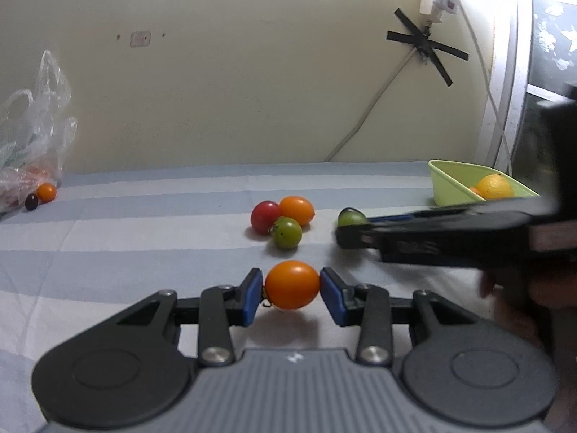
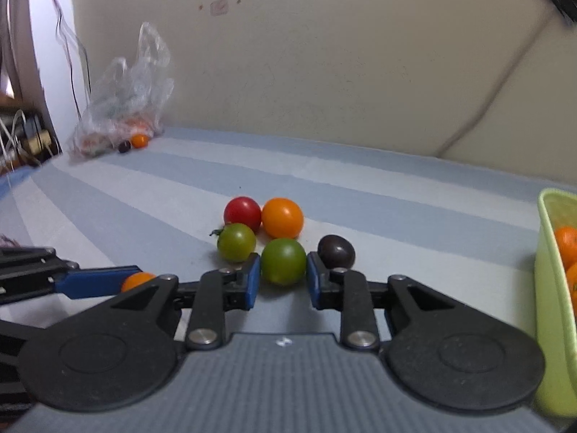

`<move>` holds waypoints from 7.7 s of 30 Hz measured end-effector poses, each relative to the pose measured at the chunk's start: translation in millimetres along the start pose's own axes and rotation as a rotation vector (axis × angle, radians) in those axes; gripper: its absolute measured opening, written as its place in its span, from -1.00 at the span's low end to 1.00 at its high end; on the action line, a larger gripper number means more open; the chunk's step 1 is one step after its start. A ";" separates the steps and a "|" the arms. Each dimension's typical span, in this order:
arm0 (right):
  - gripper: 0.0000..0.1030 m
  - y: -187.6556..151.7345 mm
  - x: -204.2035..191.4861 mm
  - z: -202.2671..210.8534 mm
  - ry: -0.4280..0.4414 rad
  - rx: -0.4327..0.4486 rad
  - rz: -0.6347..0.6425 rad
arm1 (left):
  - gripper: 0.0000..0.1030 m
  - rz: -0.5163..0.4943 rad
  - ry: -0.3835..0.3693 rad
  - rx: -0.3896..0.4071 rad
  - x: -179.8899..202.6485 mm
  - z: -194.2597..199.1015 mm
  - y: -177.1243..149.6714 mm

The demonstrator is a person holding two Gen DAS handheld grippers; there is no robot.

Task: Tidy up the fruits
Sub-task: 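Grasp an orange tomato with the left tool while the right tool grasps a green tomato, then carry both tomatoes into the green basket and open both tools, then withdraw both open tools from the basket back to the fruit pile, then grasp a green tomato with the left tool while the right tool grasps a dark cherry, then carry the green tomato and dark cherry into the green basket and release, then withdraw both open tools from the basket toward the remaining tomatoes, then grasp the red cherry tomato with the left tool while the right tool grasps the orange one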

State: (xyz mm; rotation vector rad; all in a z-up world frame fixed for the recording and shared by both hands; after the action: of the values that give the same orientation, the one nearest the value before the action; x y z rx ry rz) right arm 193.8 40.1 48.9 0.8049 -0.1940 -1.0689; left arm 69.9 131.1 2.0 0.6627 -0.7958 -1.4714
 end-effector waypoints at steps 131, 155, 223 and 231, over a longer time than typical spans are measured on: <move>-0.50 -127.4 50.4 159.9 -0.198 0.092 -0.126 | -0.46 -0.256 -0.282 -0.072 139.5 10.4 -40.2; -0.41 -136.2 53.0 170.4 -0.173 0.136 -0.109 | -0.34 -0.309 -0.206 -0.078 154.9 9.6 -40.5; -0.22 -16.1 43.2 77.5 0.115 0.162 -0.083 | 0.11 0.126 -0.024 -0.055 -15.2 -58.6 40.2; -0.22 22.9 36.4 0.9 0.178 0.062 -0.136 | 0.07 0.243 -0.088 -0.048 -33.3 -59.0 38.4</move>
State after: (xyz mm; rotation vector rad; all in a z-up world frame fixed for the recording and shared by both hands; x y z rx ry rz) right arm 227.4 14.4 56.5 0.9755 -0.0215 -1.1164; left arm 142.0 159.7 -4.3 0.4504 -0.8739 -1.3006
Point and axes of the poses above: each gripper's, at about its wrist camera, not at the fingertips, and z roughly against the way its jaws point, x to its right, y to its top, the point moved 2 cm from there along -z, roughly the way its jaws point, and after that the axes turned 4 degrees about -x, right-handed, at the moved point
